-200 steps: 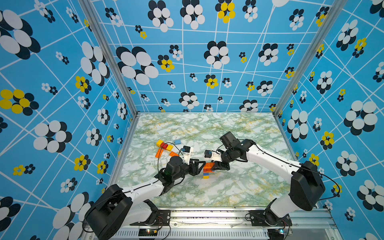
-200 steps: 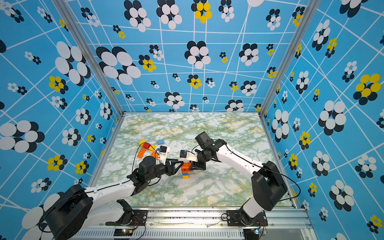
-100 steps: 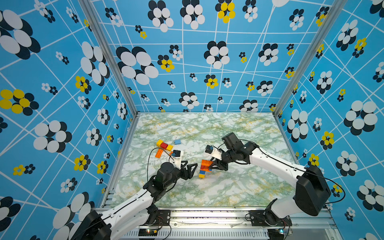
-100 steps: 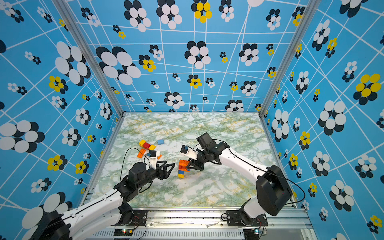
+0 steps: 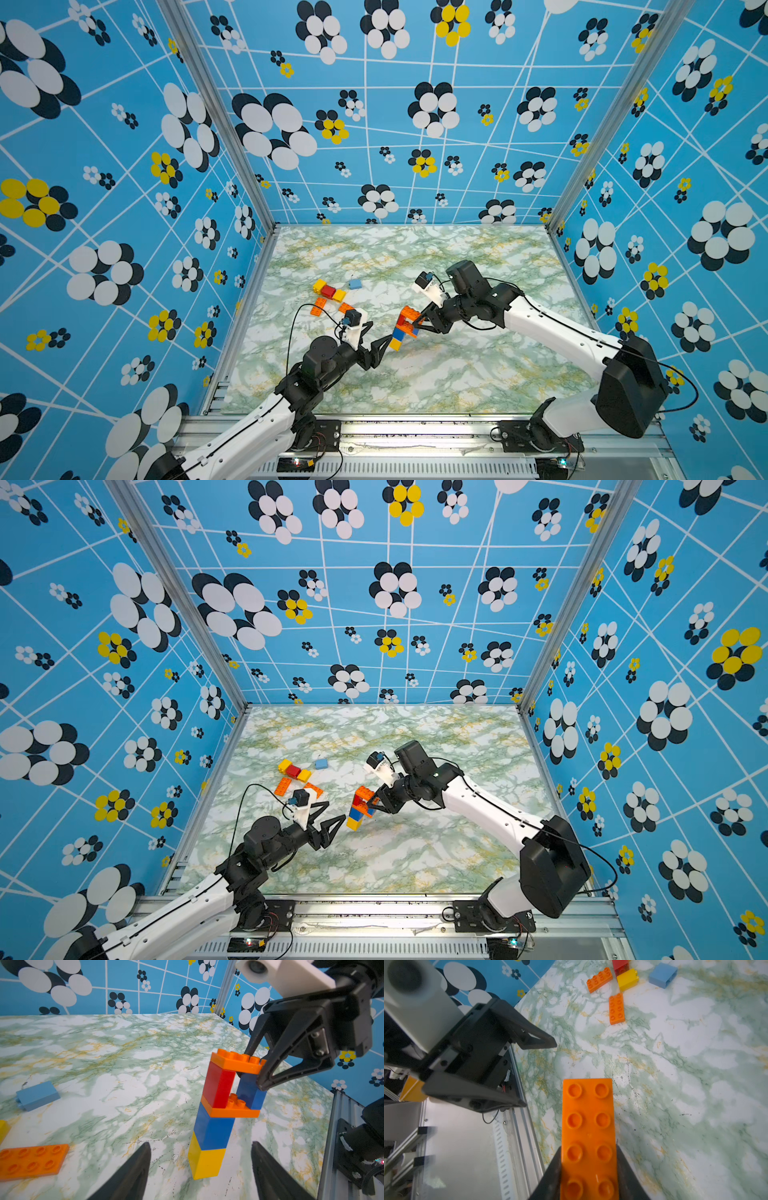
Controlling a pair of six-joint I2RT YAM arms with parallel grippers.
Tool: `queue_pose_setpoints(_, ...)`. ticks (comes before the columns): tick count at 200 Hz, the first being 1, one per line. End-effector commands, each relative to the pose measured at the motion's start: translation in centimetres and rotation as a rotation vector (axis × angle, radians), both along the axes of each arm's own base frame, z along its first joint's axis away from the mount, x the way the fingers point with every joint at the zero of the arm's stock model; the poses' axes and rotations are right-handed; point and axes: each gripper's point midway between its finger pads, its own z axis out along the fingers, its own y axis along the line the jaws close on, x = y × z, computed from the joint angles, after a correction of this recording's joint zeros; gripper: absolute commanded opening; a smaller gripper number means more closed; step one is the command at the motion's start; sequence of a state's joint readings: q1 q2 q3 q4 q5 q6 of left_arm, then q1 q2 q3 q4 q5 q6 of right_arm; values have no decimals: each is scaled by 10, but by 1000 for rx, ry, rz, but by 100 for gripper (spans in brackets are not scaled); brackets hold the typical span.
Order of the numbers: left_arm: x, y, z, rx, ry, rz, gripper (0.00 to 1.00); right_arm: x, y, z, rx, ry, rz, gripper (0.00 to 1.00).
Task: Assemble the letter p with lego
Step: Pick up the lego brick from the center of the board, then place the lego brick at the center of the board.
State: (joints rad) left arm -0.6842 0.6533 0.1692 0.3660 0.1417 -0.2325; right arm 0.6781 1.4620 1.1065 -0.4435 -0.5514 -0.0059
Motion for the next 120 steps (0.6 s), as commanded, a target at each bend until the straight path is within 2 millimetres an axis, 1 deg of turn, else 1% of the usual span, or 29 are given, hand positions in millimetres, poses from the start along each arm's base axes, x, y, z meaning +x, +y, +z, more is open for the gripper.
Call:
queue_pose_setpoints(1,-2,-3,-3,63,-78,-17,77,1,0,22,28,64,-100,27)
queue_pose_setpoints(26,-1,-7,-6,94,-84,-26,76,3,-2,18,-10,113,-141,25)
queue_pose_setpoints(49,0,-12,-10,112,-76,-38,72,4,-2,18,-4,130,-163,25)
queue_pose_setpoints(82,3,-19,-12,111,-64,-52,68,3,3,23,19,136,-174,25)
queue_pose_setpoints(120,4,-29,-13,92,-53,-80,64,-2,9,25,26,131,-160,25)
